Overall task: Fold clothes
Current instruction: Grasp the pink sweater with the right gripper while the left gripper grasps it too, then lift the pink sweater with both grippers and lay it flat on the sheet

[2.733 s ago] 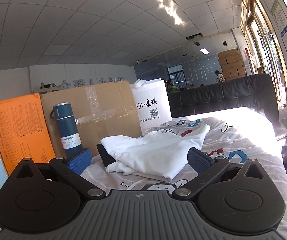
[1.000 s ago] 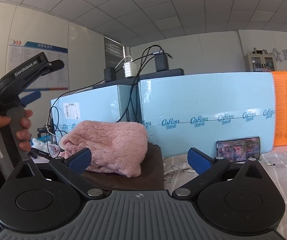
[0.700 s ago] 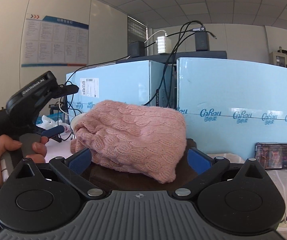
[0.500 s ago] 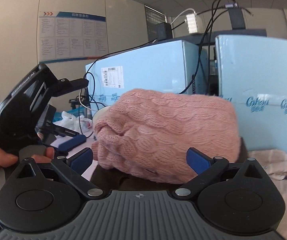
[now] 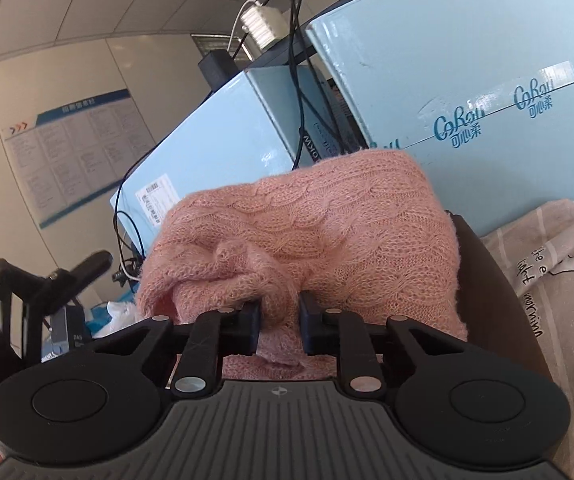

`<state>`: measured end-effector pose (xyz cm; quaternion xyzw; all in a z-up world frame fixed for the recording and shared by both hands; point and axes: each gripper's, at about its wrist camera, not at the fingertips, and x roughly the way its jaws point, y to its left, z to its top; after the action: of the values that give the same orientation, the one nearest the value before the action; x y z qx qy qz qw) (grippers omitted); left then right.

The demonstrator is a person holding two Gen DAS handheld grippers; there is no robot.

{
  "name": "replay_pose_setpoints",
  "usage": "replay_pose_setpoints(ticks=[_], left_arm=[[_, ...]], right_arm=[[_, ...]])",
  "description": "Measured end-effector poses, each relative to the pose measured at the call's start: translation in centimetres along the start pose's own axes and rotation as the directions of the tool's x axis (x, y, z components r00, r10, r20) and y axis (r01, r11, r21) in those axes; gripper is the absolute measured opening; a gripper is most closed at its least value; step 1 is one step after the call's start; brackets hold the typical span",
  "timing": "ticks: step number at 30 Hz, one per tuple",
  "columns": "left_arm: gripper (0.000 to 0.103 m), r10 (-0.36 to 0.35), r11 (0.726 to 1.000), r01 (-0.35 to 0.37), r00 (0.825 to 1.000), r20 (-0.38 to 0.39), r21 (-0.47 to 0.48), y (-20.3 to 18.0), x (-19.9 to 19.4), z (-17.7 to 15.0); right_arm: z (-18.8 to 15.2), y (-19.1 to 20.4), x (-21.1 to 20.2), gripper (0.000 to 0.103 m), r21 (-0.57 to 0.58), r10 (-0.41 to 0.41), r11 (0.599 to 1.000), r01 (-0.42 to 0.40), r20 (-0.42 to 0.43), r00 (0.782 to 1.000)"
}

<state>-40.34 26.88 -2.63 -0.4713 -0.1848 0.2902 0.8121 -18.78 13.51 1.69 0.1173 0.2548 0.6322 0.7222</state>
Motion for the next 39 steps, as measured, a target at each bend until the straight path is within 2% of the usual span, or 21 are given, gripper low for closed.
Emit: replay_pose_setpoints(ticks=[1, 4, 5, 6, 8, 9, 10, 11, 13, 15, 17, 19, 22, 25, 27, 29, 32, 34, 36, 39], left_arm=[[0.095, 0.011, 1.000, -0.011, 1.000, -0.010, 0.018, -0.2, 0.2, -0.2], [0.078, 0.074, 0.990, -0.069, 0.997, -0.034, 0.123, -1.2, 0.9, -1.2], [0.069, 0.098, 0.980, -0.090, 0.994, -0.038, 0.178, -1.7, 1.1, -1.6], [0.064, 0.118, 0.966, -0.104, 0.992, -0.044, 0.236, -2.3, 1.3, -2.1], [0.059, 0.137, 0.935, -0.111, 0.989, -0.055, 0.338, -3.3, 1.7, -3.1], [0.053, 0.141, 0.922, -0.108, 0.988, -0.062, 0.372, -3.6, 1.8, -3.5], [0.050, 0.145, 0.910, -0.106, 0.987, -0.068, 0.402, -3.9, 2.0, -3.9], [0.043, 0.152, 0.900, -0.108, 0.986, -0.072, 0.423, -4.0, 2.1, -4.1], [0.038, 0.155, 0.895, -0.104, 0.984, -0.085, 0.433, -4.0, 2.3, -4.3], [0.037, 0.158, 0.889, -0.101, 0.983, -0.091, 0.446, -4.0, 2.5, -4.5], [0.037, 0.162, 0.869, -0.102, 0.983, -0.084, 0.483, -4.3, 2.5, -4.9], [0.036, 0.165, 0.835, -0.096, 0.983, -0.079, 0.542, -5.0, 2.5, -5.7], [0.037, 0.154, 0.778, -0.059, 0.983, -0.099, 0.626, -6.0, 2.7, -7.0], [0.037, 0.154, 0.719, -0.009, 0.977, -0.147, 0.695, -6.7, 3.0, -8.5], [0.037, 0.169, 0.691, 0.010, 0.970, -0.174, 0.723, -6.8, 3.4, -9.4], [0.037, 0.186, 0.673, 0.015, 0.964, -0.188, 0.739, -6.8, 3.8, -9.9], [0.036, 0.195, 0.672, 0.012, 0.962, -0.191, 0.741, -6.7, 3.9, -10.0], [0.035, 0.191, 0.678, 0.013, 0.962, -0.193, 0.735, -6.5, 3.9, -9.8], [0.025, 0.187, 0.683, 0.016, 0.963, -0.195, 0.731, -6.4, 4.0, -9.7], [0.022, 0.165, 0.685, 0.030, 0.967, -0.195, 0.728, -6.4, 3.8, -9.7]], right_arm=[[0.2, -0.2, -0.5, 0.016, 0.010, -0.006, 1.000, 0.006, 0.022, 1.000], [0.6, -0.8, -1.6, 0.016, 0.034, -0.031, 0.999, 0.029, 0.069, 0.997], [0.7, -1.0, -1.8, 0.016, 0.037, -0.038, 0.999, 0.035, 0.078, 0.996], [0.8, -0.9, -1.9, 0.016, 0.020, -0.033, 0.999, 0.032, 0.077, 0.996], [0.8, -0.8, -2.0, 0.018, -0.010, -0.024, 1.000, 0.025, 0.069, 0.997], [0.8, -0.7, -2.1, 0.022, -0.014, -0.020, 1.000, 0.021, 0.060, 0.998], [0.8, -0.7, -2.1, 0.030, 0.000, -0.018, 1.000, 0.018, 0.054, 0.998], [1.0, -0.8, -2.3, 0.045, 0.016, -0.008, 1.000, 0.007, 0.052, 0.999], [1.5, -0.8, -2.8, 0.065, 0.033, 0.031, 0.999, -0.033, 0.057, 0.998], [2.0, -0.2, -3.3, 0.072, 0.017, 0.052, 0.998, -0.054, 0.082, 0.995], [2.6, 0.4, -3.3, 0.089, 0.006, 0.067, 0.998, -0.068, 0.085, 0.994], [3.2, 1.0, -2.9, 0.090, -0.001, 0.076, 0.997, -0.077, 0.072, 0.994], [3.7, 2.2, -1.8, 0.094, -0.048, 0.032, 0.998, -0.031, 0.017, 0.999], [3.4, 2.7, -0.6, 0.093, -0.099, -0.075, 0.992, 0.072, -0.028, 0.997], [3.2, 2.1, -0.2, 0.084, -0.091, -0.123, 0.989, 0.119, -0.040, 0.992], [3.0, 1.2, 0.1, 0.058, -0.068, -0.162, 0.985, 0.158, -0.051, 0.985], [3.0, 0.0, -0.2, 0.033, -0.015, -0.169, 0.986, 0.168, -0.051, 0.984], [3.2, -0.4, -0.7, 0.027, 0.001, -0.161, 0.987, 0.161, -0.039, 0.986], [3.6, -0.3, -2.2, 0.025, 0.000, -0.148, 0.989, 0.148, 0.000, 0.989], [4.4, -0.3, -5.1, 0.025, -0.024, -0.130, 0.991, 0.132, 0.075, 0.989]])
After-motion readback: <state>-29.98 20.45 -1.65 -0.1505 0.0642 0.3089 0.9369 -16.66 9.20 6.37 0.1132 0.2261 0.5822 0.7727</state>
